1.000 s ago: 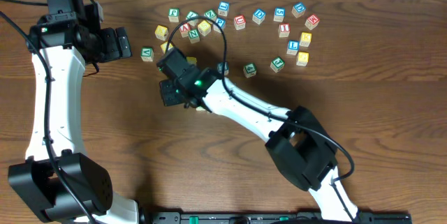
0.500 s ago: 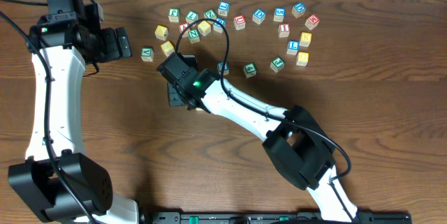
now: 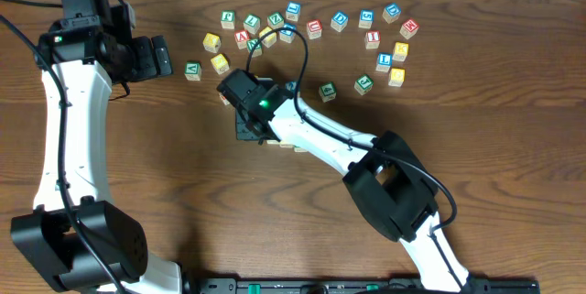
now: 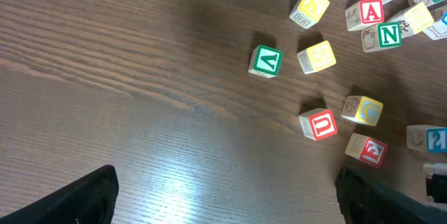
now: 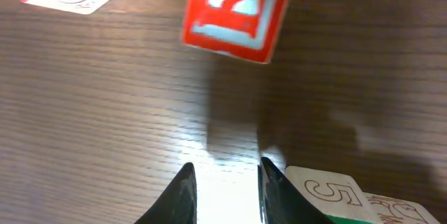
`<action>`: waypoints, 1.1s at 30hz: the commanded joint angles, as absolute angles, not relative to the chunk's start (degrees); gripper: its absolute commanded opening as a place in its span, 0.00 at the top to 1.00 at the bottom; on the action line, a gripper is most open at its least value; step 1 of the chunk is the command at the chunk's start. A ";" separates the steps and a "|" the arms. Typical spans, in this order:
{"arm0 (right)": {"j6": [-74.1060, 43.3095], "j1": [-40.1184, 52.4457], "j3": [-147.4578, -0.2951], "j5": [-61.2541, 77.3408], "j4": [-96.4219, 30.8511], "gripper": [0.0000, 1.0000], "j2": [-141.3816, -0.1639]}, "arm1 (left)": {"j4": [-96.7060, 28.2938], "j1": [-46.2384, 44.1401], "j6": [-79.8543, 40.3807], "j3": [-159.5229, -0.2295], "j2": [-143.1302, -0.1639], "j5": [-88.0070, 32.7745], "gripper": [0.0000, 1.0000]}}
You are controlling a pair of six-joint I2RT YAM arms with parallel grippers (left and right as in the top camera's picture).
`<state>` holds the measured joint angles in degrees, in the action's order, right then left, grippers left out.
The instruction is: Spell out ROBOT
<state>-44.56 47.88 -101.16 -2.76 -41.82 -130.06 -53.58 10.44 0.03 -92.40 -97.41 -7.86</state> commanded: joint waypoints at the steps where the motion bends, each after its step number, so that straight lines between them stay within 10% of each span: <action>1: -43.79 46.81 -102.13 -1.39 -42.26 0.78 -130.43 | -53.71 10.59 0.21 -93.62 -96.55 -8.38 0.02; 33: -33.76 41.25 -105.58 -2.68 -49.04 0.75 -129.56 | -53.71 10.59 0.21 -93.62 -96.55 -8.38 0.02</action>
<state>-33.87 40.91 -106.15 -1.58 -48.62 -128.75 -53.60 10.44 0.03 -92.40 -97.41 -7.86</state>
